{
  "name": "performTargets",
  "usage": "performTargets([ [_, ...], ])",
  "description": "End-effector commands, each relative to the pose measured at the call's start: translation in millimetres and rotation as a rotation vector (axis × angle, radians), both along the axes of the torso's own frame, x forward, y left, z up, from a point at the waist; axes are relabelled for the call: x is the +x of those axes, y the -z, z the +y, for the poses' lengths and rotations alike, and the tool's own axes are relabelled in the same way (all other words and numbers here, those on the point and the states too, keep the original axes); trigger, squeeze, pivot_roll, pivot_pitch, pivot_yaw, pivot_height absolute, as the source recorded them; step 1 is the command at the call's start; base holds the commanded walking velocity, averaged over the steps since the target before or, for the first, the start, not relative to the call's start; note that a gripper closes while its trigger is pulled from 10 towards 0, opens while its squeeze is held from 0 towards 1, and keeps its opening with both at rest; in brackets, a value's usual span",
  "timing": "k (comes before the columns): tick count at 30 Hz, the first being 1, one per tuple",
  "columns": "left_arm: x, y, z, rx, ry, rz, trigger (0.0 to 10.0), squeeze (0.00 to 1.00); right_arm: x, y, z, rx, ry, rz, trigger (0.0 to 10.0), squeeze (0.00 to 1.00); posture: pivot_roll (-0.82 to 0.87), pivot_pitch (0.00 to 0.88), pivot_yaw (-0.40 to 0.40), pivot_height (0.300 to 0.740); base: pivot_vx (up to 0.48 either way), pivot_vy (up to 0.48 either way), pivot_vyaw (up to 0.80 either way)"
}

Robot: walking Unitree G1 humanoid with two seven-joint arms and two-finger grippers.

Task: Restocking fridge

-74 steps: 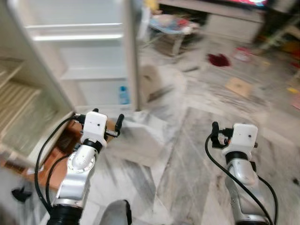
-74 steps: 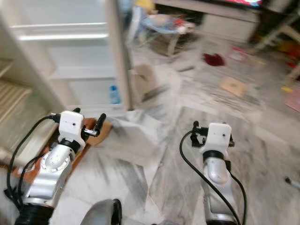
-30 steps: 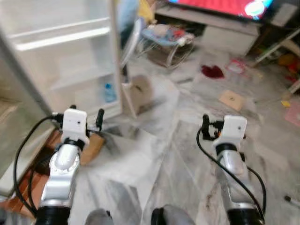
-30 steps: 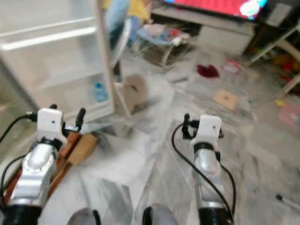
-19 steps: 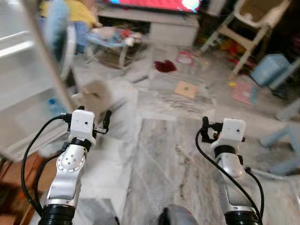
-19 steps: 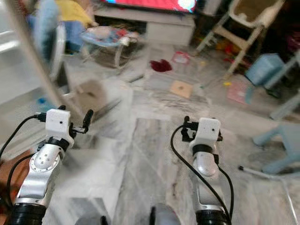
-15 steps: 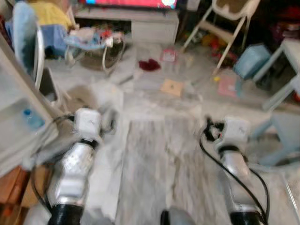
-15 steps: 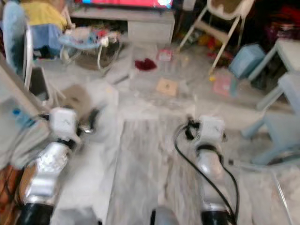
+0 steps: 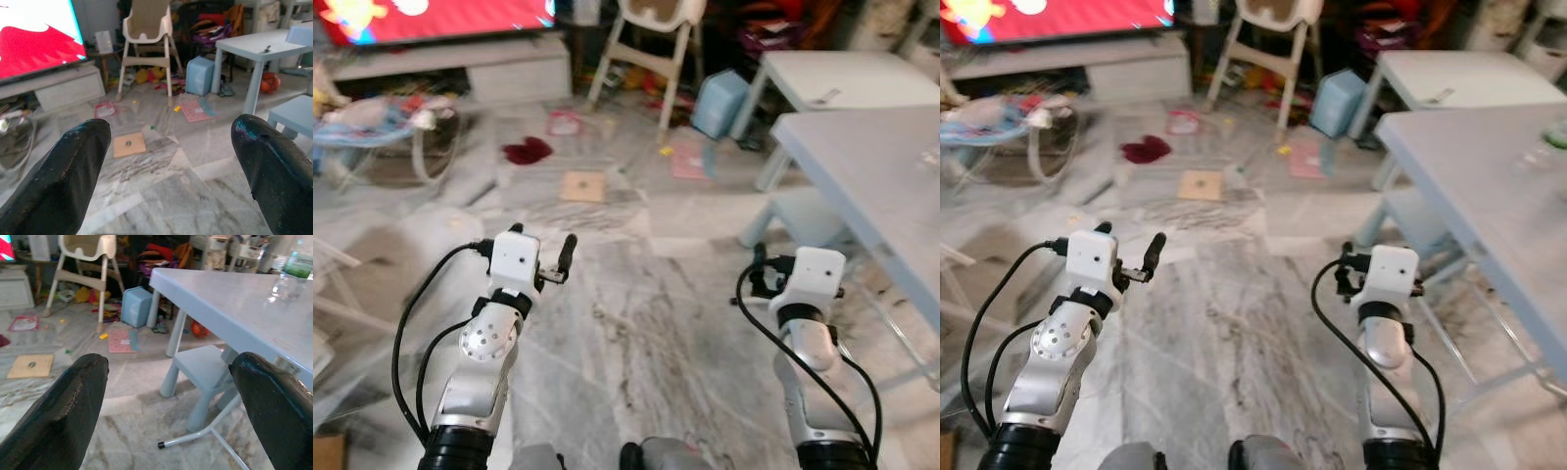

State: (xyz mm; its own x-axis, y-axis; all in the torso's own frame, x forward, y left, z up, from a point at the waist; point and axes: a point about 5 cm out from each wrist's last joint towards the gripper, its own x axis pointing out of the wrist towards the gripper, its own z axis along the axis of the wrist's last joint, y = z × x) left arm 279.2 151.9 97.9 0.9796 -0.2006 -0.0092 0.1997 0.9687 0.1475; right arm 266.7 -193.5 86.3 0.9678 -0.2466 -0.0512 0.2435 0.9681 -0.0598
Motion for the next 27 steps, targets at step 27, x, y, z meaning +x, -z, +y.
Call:
performTargets([
  [27,-0.6,-6.9,9.2,0.014,-0.006,-0.008,10.0,0.0,9.3,-15.3,9.9,0.001,-0.03,-0.047,10.0,0.0,-0.04,0.14,-0.036,0.74,0.333,0.0,-0.78],
])
